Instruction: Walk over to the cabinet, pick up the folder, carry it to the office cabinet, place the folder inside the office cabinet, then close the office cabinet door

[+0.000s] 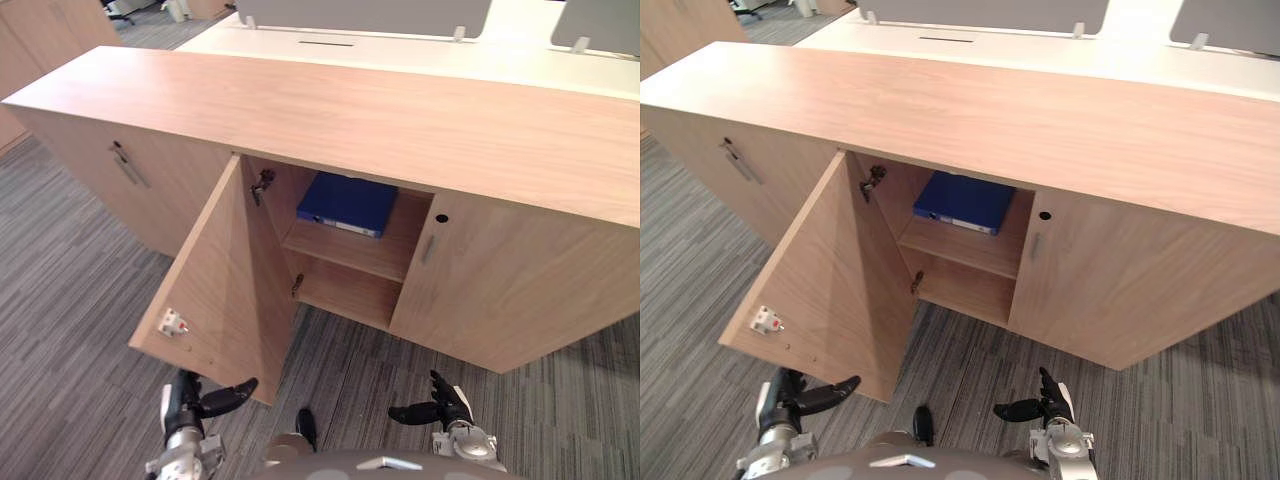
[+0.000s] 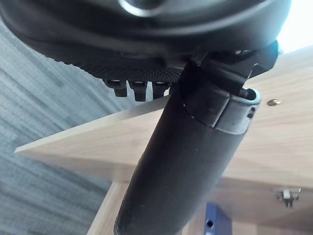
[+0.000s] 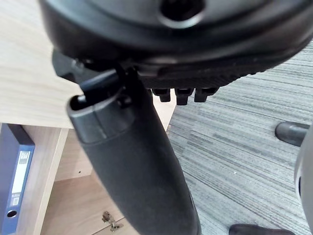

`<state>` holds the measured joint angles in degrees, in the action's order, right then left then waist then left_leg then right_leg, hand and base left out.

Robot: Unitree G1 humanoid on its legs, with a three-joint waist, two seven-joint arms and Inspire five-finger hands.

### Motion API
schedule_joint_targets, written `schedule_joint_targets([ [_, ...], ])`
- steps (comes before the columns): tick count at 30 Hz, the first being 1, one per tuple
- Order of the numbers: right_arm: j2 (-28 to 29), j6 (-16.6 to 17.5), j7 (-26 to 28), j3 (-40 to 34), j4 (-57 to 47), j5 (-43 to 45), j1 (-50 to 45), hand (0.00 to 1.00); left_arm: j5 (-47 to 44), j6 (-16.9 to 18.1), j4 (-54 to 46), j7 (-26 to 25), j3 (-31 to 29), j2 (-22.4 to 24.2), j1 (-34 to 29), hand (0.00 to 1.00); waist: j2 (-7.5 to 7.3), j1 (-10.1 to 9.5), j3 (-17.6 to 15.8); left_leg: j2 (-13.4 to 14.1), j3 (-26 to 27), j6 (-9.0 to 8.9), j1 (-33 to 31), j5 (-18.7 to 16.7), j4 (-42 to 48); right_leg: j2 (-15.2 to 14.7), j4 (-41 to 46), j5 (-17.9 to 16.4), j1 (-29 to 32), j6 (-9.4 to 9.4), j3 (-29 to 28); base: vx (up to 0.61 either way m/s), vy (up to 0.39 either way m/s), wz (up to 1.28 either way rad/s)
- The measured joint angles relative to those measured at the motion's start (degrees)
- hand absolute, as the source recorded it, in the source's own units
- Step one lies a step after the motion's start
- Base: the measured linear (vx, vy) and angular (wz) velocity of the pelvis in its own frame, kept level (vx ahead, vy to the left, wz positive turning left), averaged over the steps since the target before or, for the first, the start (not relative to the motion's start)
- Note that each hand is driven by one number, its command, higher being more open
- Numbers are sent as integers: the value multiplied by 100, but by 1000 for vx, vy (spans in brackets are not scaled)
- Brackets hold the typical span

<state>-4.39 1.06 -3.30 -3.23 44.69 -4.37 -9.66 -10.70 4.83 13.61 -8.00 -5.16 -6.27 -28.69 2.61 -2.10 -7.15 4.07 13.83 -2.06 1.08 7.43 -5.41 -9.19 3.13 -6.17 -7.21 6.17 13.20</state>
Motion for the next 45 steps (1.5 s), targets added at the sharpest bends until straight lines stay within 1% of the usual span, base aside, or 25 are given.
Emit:
schedule_joint_targets([
  [4, 22, -4, -73, 7, -12, 1, -9, 100, 13, -105, 197, 118, 513, 45, -21, 100, 31, 149, 36, 67, 321, -32, 0, -35, 3, 59, 7, 68, 215, -4, -361, -23, 28, -46],
  [5, 28, -4, -85, 19, -24, 2, -4, 100, 38, -136, 199, 189, 714, 41, 28, 100, 32, 266, 39, 92, 423, -52, 12, -52, 5, 78, 7, 88, 262, -17, -457, -10, 34, -60],
  [6, 31, -1, -108, 33, -65, 3, -6, 100, 135, -151, 247, 246, 921, 47, 176, 100, 42, 339, 58, 119, 544, -62, 25, -70, 6, 101, 8, 115, 323, -40, -583, 0, 26, -51],
  [7, 31, -1, -111, 42, -70, 3, -2, 100, 189, -152, 277, 286, 1031, 44, 275, 100, 44, 367, 61, 137, 609, -71, 42, -83, 7, 112, 7, 143, 350, -69, -628, 9, 22, -51],
  [8, 35, -1, -112, 47, -83, 5, -2, 100, 234, -191, 302, 279, 1168, 60, 427, 100, 48, 416, 88, 157, 700, -82, 50, -94, 18, 134, 6, 160, 403, -76, -724, 15, 16, -48],
  [10, 39, 3, -135, 46, -144, 7, 3, 100, 252, -194, 498, 300, 1353, 103, 778, 100, 76, 577, 119, 198, 851, -110, 75, -115, 29, 174, -24, 225, 454, -58, -872, 33, 8, -47],
  [11, 35, 9, -167, 47, -146, 7, 2, 100, 261, -193, 571, 297, 1484, 120, 1005, 100, 91, 605, 138, 227, 957, -108, 108, -116, 30, 203, -41, 248, 481, -61, -970, 43, -4, -38],
  [12, 38, 10, -181, 47, -146, 9, 2, 100, 279, -193, 617, 294, 1535, 124, 1134, 100, 97, 624, 148, 241, 1003, -113, 119, -120, 30, 218, -48, 257, 495, -67, -1016, 33, -9, -43],
  [13, 36, 15, -200, 47, -147, 9, 11, 100, 378, -193, 707, 291, 1572, 152, 1390, 100, 109, 676, 156, 265, 1073, -131, 144, -133, 30, 242, -70, 272, 506, -77, -1075, 39, -16, -28],
  [15, 19, 25, -229, 46, -145, 8, 40, 100, 470, -186, 911, 219, 1602, 163, 1828, 100, 137, 817, 176, 288, 1124, -158, 162, -153, 31, 268, -107, 281, 502, -84, -1129, 42, -21, -20],
  [19, -10, 25, -243, 45, -110, 6, 85, 100, 508, -185, 1247, 11, 1595, 95, 2312, 100, 169, 954, 194, 342, 1251, -205, 209, -187, 32, 323, -192, 315, 503, -111, -1242, 40, -27, -21],
  [21, -37, 24, -248, 44, -71, 5, 121, 100, 596, -184, 1421, -102, 1584, -22, 2518, 100, 172, 1021, 195, 384, 1302, -224, 213, -200, 32, 368, -227, 328, 514, -128, -1294, 13, -42, -12],
  [25, -88, 22, -308, 45, 110, 4, 251, 100, 669, -185, 1559, -380, 1418, -46, 2680, 100, 187, 1069, 199, 421, 1413, -266, 218, -229, 33, 421, -232, 379, 656, -150, -1538, -12, -29, -31],
  [27, -127, 16, -334, 44, 125, 4, 263, 100, 672, -187, 1568, -455, 1348, -46, 2736, 100, 187, 1070, 199, 414, 1244, -285, 214, -242, 34, 424, -250, 432, 739, -134, -1680, -20, -32, -38],
  [29, -221, 13, -358, 42, 175, 6, 266, 100, 671, -185, 1578, -473, 1291, -46, 2819, 100, 185, 1073, 198, 396, 856, -321, 181, -268, 35, 402, -268, 493, 822, -96, -1779, -20, -25, -24],
  [31, -252, 1, -363, 27, 262, 12, 269, 100, 671, -185, 1578, -460, 1276, -68, 2854, 100, 151, 1072, 189, 375, 775, -329, 181, -275, 35, 379, -287, 534, 821, -72, -1782, -39, 13, -4],
  [33, -255, -13, -366, -9, 362, 24, 259, 100, 672, -185, 1578, -424, 1277, -104, 2850, 100, 105, 1070, 193, 364, 619, -333, 180, -280, 35, 364, -295, 570, 817, -58, -1773, -66, 21, 3],
  [35, -251, -32, -364, -10, 389, 29, 255, 100, 674, -185, 1578, -375, 1272, -145, 2796, 100, 70, 1064, 183, 356, 588, -330, 179, -290, 35, 355, -319, 618, 818, -52, -1777, -88, 26, -2],
  [37, -247, -35, -363, -9, 441, 43, 255, 100, 674, -184, 1578, -283, 1272, -167, 2638, 100, 31, 1049, 207, 336, 589, -327, 180, -307, 34, 339, -387, 669, 819, -35, -1803, -100, 45, -9],
  [38, -246, -40, -362, -10, 499, 43, 255, 100, 674, -183, 1578, -208, 1267, -168, 2495, 100, 1, 1038, 224, 321, 590, -388, 180, -368, 33, 328, -434, 711, 822, -25, -1837, -79, 54, -17],
  [39, -244, -54, -358, -15, 553, 43, 250, 100, 675, -184, 1582, -93, 1262, -173, 2289, 100, -28, 1014, 236, 301, 592, -365, 179, -418, 32, 315, -484, 739, 830, -47, -1876, -65, 52, -19],
  [40, -243, -62, -357, -18, 580, 43, 249, 100, 676, -184, 1603, -51, 1261, -174, 2216, 100, -39, 1010, 239, 296, 591, -370, 179, -426, 32, 313, -497, 744, 831, -51, -1891, -29, 30, -17],
  [42, -237, -96, -354, -39, 686, 44, 248, 100, 684, -179, 1932, 80, 1256, -173, 2066, 100, -74, 983, 268, 290, 591, -393, 188, -463, 32, 320, -521, 752, 843, -47, -1955, -4, 11, -14],
  [45, -220, -99, -353, -72, 768, 50, 260, 100, 744, -187, 2596, 191, 1166, -159, 2044, 100, -102, 940, 302, 295, 593, -397, 200, -505, 32, 347, -558, 802, 847, -24, -2012, 33, -5, -14],
])
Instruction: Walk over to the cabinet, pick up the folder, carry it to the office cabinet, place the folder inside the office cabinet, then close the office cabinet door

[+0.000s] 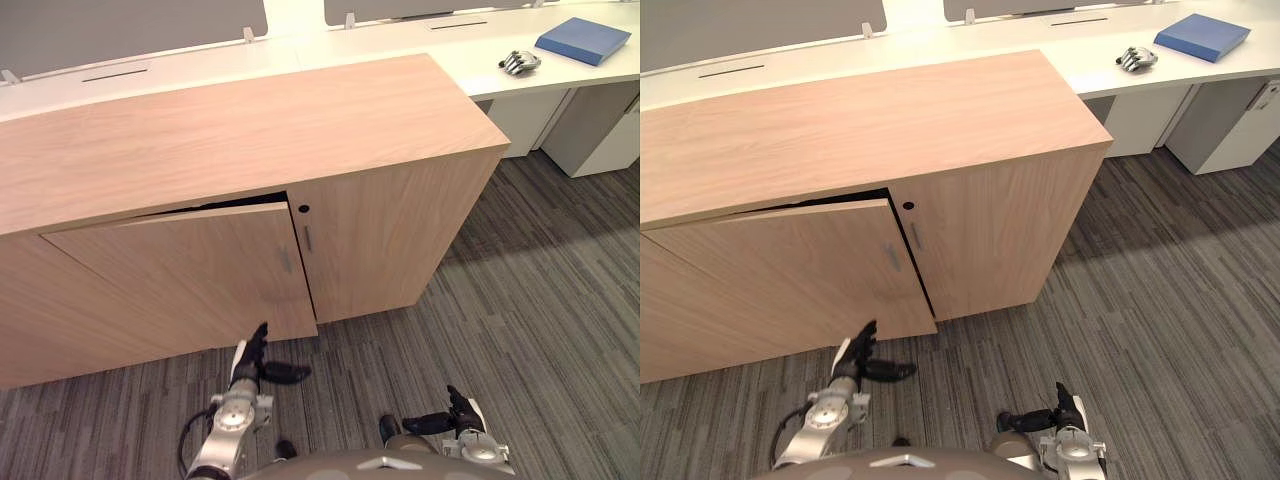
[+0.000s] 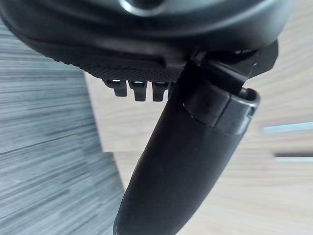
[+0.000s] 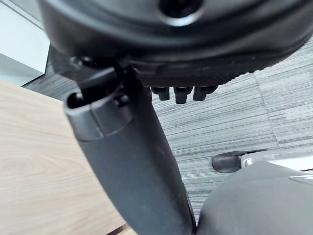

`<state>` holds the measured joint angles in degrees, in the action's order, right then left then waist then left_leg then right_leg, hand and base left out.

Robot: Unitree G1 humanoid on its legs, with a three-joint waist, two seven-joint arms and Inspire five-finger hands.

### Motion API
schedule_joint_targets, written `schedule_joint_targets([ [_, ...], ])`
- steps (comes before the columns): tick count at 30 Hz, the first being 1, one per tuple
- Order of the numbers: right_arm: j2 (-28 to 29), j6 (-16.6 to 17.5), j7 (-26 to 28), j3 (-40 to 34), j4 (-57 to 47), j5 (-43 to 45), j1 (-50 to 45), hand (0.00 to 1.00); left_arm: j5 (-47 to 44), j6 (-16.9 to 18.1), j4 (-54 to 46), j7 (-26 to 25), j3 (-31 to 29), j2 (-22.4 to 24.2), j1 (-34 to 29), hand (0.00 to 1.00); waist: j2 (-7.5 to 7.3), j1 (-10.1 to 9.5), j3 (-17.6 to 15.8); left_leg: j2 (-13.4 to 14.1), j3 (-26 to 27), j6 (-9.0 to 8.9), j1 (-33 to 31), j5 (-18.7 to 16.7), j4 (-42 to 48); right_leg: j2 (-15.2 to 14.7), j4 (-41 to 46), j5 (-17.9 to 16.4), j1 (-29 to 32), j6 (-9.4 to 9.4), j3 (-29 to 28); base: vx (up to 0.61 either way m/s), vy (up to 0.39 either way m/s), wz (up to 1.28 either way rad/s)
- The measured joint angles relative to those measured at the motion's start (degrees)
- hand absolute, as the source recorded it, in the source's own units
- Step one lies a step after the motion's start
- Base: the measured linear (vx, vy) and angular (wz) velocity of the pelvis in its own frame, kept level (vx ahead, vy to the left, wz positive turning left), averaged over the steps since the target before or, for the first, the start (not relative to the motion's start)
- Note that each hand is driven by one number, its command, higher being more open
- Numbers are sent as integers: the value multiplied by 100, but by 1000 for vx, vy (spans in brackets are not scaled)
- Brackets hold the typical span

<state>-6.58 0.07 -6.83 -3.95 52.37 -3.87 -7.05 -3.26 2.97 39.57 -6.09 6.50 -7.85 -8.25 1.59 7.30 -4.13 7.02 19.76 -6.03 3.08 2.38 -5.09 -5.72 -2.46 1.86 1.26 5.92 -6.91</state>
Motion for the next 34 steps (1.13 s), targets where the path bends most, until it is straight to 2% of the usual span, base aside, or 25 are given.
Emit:
schedule_joint_targets([
  [3, 23, 1, 4, -66, 138, 42, 32, 100, 180, -18, 608, 57, -287, 12, -38, 100, -53, -76, 32, 13, 28, -8, 13, -8, 3, 35, -63, 40, -6, 1, -75, 69, -10, -15],
  [5, 50, -1, 4, -161, 321, 177, 120, 100, 266, -51, 1098, 50, -589, 16, -43, 100, -68, -96, 42, 17, 21, 51, 68, 2, 4, 52, -63, 49, -30, 12, -80, 69, -12, -15],
  [9, 40, 0, 7, -169, 380, 180, 154, 100, 387, -110, 1507, 39, -787, 13, -60, 100, -70, -188, 47, 13, 14, 88, 110, -21, 6, 51, 7, 52, -42, 15, -21, 16, -2, -5],
  [14, 16, 2, 27, -192, 482, 182, 173, 100, 388, -109, 1676, 58, -924, 109, -22, 100, -75, -321, 49, -22, -35, 105, 149, -12, 39, -2, 115, 19, -39, -10, 113, -70, 4, 4],
  [17, 45, 1, 26, -404, 548, 206, 162, 100, 384, -107, 1809, 59, -1023, 161, 16, 100, -48, -321, 72, -64, -141, 70, 179, 7, -3, -39, 196, -56, -46, -36, 196, -105, 17, 12],
  [28, 118, -145, 26, -858, 1053, 422, 216, 100, 380, -184, 2062, 99, -1259, 189, 156, 100, -123, -361, 121, -90, -439, 72, 103, 12, -27, -81, 103, -73, -182, 1, 488, 3, 0, 12],
  [34, 184, -150, 27, -856, 1140, 443, 445, 100, 371, -229, 2182, 95, -1422, 209, 289, 100, -212, -379, 79, -80, -490, 113, 120, 19, -2, -71, 30, -85, -267, 7, 553, 51, -7, 4],
])
